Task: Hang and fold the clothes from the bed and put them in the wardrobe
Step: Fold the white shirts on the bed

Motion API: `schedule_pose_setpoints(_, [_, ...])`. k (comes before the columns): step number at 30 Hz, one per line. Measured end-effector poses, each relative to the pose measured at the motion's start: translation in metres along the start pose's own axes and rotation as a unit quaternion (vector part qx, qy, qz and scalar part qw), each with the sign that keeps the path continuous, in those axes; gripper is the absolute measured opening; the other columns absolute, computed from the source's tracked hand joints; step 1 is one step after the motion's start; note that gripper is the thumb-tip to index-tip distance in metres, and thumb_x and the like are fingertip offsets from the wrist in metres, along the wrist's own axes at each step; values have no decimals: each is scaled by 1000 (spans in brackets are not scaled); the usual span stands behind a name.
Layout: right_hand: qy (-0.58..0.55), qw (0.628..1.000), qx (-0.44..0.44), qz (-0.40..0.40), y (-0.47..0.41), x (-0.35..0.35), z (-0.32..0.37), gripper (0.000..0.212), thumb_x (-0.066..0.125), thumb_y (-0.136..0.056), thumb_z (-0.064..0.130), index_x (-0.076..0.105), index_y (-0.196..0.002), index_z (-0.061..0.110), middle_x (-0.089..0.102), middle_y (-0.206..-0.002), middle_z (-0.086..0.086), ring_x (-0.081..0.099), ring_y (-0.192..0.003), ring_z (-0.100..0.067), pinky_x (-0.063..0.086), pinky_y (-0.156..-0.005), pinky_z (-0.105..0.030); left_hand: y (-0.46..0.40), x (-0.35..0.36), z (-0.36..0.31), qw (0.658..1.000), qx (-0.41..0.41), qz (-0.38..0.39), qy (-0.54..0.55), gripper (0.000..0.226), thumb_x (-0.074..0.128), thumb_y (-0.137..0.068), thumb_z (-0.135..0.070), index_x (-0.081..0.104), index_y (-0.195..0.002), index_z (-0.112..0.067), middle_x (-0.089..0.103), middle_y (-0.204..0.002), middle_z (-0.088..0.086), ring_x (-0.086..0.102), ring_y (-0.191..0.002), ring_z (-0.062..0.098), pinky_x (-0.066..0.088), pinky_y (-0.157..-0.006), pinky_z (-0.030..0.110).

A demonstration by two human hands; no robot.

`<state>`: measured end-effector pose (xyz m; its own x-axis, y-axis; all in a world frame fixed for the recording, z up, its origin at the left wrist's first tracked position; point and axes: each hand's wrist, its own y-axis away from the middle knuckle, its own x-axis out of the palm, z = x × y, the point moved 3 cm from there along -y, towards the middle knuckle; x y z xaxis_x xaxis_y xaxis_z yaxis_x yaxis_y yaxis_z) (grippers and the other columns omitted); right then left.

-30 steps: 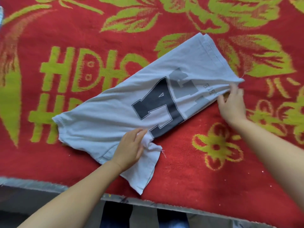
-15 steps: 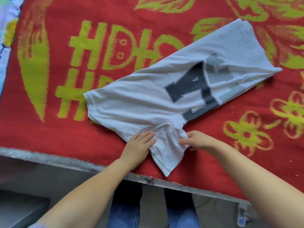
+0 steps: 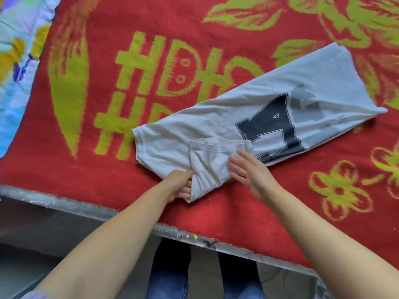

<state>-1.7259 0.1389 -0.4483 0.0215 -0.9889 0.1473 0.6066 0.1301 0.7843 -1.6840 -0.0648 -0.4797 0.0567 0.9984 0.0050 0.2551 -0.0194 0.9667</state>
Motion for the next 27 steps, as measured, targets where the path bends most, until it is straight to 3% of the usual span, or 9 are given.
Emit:
schedule_pose_setpoints(3, [448, 861, -238, 34, 12, 22, -14, 56, 56, -87, 4, 42, -141, 7, 47, -143, -12, 45, -132, -26, 26, -109, -22, 2, -29, -21, 980, 135, -127, -71, 27, 41, -98, -14, 56, -77, -6, 60, -70, 9, 61, -48, 13, 53, -56, 30])
schedule_pose_setpoints(6, [709, 636, -281, 118, 15, 52, -54, 85, 57, -82, 16, 12, -153, 14, 0, -161, -15, -1, -148, -30, 0, -118, -43, 11, -80, -53, 836, 340, -344, -260, 25, 56, -89, -12, 60, -113, -5, 62, -106, 13, 58, -100, 26, 43, -91, 38])
schedule_pose_setpoints(8, [759, 590, -262, 86, 8, 68, -73, 90, 56, -82, 17, 2, -154, 21, -13, -160, -14, -16, -146, -31, -11, -114, -53, 4, -103, -72, 779, 359, -359, -368, 54, 61, -86, -15, 43, -137, -7, 46, -136, 15, 41, -127, 31, 31, -106, 41])
schedule_pose_setpoints(10, [746, 605, -274, 40, -1, 77, -80, 80, 51, -86, 14, 10, -154, 24, -9, -160, -14, -14, -146, -34, -15, -112, -55, -10, -120, -88, 755, 285, -333, -487, 70, 64, -86, -27, 31, -146, -13, 37, -145, 12, 33, -135, 30, 22, -111, 44])
schedule_pose_setpoints(13, [641, 700, -316, 5, -5, 76, -80, 67, 49, -84, 0, 37, -146, 18, 15, -159, -10, 1, -148, -32, -18, -113, -45, -12, -128, -108, 759, 254, -236, -552, 38, 60, -88, -25, 55, -122, -10, 61, -116, 14, 54, -111, 31, 39, -87, 38])
schedule_pose_setpoints(15, [489, 815, -312, 16, 0, 72, -76, 69, 47, -76, -12, 48, -139, 16, 36, -151, -1, 17, -147, -23, -11, -117, -34, -3, -128, -126, 808, 262, -153, -506, 20, 58, -89, -18, 65, -100, -2, 67, -99, 16, 61, -92, 27, 39, -71, 33])
schedule_pose_setpoints(18, [226, 940, -249, -59, 6, 53, -57, 61, 45, -78, -13, 58, -127, 22, 62, -124, 9, 54, -123, -14, 29, -106, -13, 24, -112, -162, 917, 226, -36, -327, 12, 60, -86, -16, 68, -85, -8, 67, -83, 13, 62, -72, 18, 47, -62, 28])
schedule_pose_setpoints(22, [-23, 957, -202, -206, 10, 10, -32, 49, 41, -85, -11, 63, -108, 27, 65, -105, 19, 58, -100, 4, 43, -90, -14, 30, -40, -225, 973, 133, 76, -175, 33, 43, -92, -3, 71, -75, -4, 68, -72, 9, 66, -62, 14, 54, -55, 23])
schedule_pose_setpoints(27, [-143, 959, -70, -235, -19, -32, -29, 18, 47, -92, 4, 62, -103, 5, 61, -89, -9, 58, -84, -22, 57, -69, -40, -7, 44, -250, 991, 81, -29, 100, 21, 38, -96, -7, 47, -78, -1, 52, -68, 13, 54, -59, 18, 54, -53, 28])
